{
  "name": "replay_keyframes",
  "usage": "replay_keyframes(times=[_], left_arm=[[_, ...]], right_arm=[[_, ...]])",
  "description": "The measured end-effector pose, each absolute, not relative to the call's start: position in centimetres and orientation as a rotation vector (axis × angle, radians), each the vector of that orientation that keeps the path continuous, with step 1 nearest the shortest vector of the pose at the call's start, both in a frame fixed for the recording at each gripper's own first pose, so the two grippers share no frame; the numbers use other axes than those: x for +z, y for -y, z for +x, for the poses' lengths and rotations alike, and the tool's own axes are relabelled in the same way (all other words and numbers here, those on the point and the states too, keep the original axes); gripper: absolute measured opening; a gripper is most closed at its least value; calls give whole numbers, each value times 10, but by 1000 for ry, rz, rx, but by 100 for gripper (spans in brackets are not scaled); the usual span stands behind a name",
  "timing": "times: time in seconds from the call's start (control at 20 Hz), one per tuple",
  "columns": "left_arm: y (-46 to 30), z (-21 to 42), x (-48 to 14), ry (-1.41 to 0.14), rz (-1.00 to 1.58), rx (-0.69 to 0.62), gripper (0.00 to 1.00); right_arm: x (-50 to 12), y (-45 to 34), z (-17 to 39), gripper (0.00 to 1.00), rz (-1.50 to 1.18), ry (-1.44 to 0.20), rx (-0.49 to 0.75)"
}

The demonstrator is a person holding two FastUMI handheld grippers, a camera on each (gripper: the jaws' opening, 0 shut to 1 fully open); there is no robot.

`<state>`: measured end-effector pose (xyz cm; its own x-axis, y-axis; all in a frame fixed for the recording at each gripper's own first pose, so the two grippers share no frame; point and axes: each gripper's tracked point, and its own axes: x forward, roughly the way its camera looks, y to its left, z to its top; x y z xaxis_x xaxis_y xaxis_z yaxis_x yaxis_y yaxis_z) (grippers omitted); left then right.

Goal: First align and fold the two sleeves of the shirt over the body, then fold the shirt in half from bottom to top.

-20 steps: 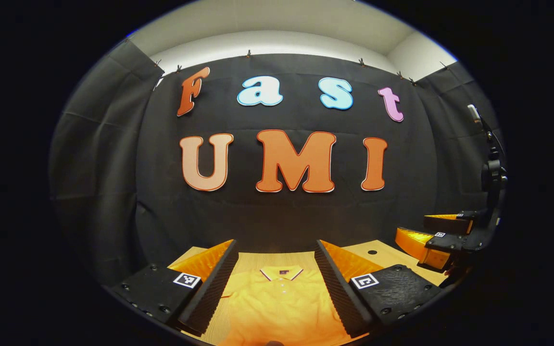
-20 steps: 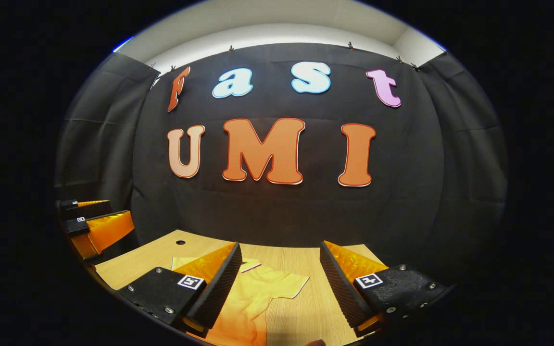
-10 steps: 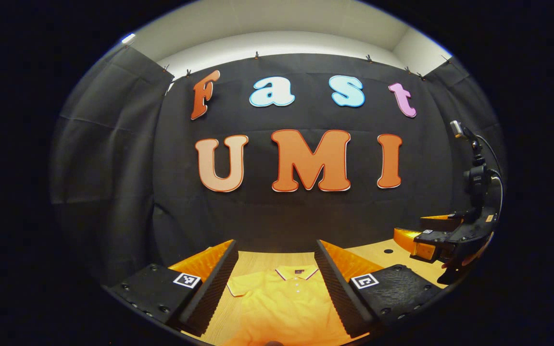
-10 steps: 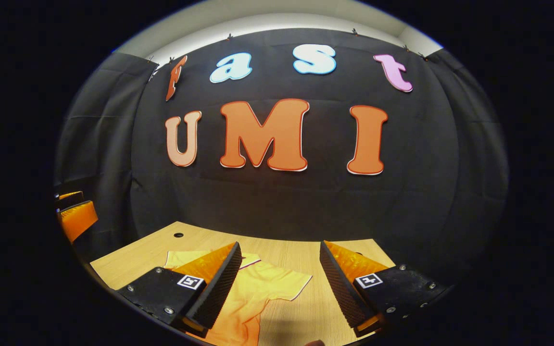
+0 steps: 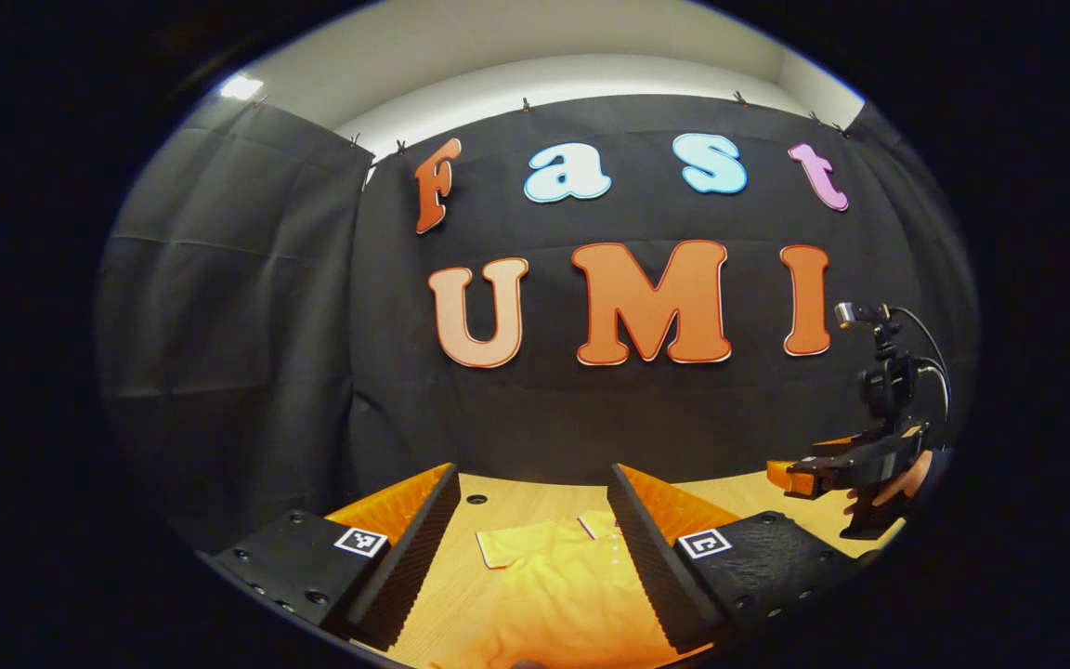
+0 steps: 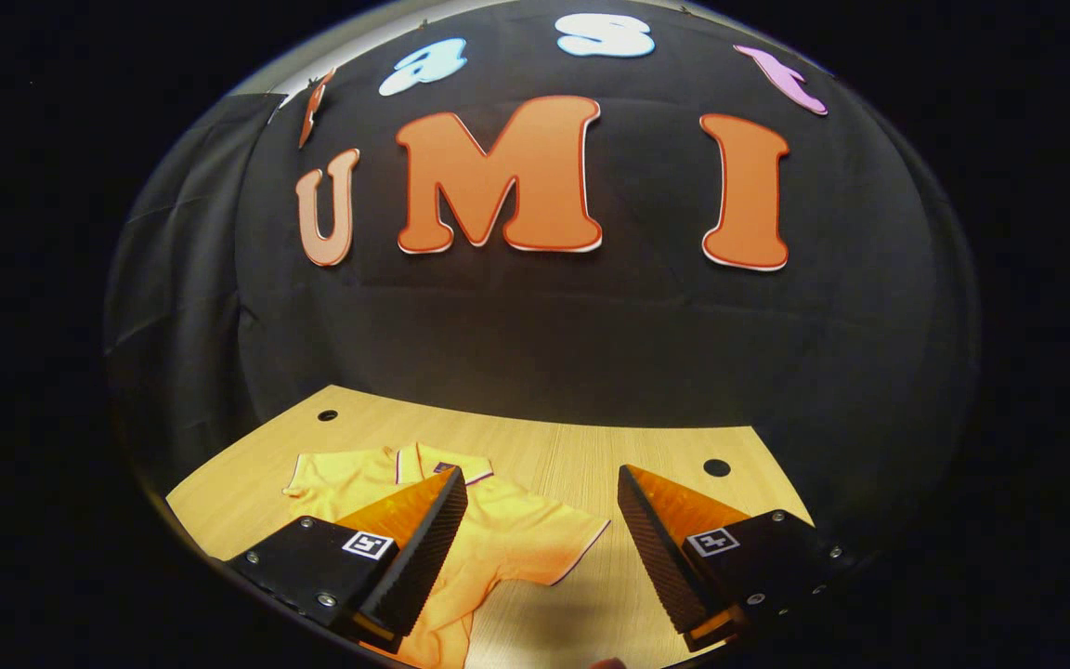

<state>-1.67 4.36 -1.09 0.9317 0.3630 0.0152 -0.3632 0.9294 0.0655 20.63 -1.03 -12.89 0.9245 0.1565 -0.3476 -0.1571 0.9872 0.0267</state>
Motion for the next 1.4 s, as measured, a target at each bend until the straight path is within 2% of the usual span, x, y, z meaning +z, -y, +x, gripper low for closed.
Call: replay_keyframes(times=[0.25, 0.7, 0.9, 1.15, 1.4], left_arm=[[-47, -22, -25, -34, 71, 453, 98], [-53, -31, -56, -124, 57, 552, 98], [-57, -23, -67, -162, 40, 567, 98], [-62, -16, -72, -191, 28, 562, 97], [-67, -17, -84, -222, 2, 578, 96]], right_arm=[[-184, 25, 248, 98, 18, -543, 148], [-292, 48, 294, 97, 65, -980, 99], [-324, 26, 292, 90, 120, -1156, 132], [-359, 13, 292, 82, 117, -1299, 124], [-383, 18, 295, 80, 42, -1384, 84]])
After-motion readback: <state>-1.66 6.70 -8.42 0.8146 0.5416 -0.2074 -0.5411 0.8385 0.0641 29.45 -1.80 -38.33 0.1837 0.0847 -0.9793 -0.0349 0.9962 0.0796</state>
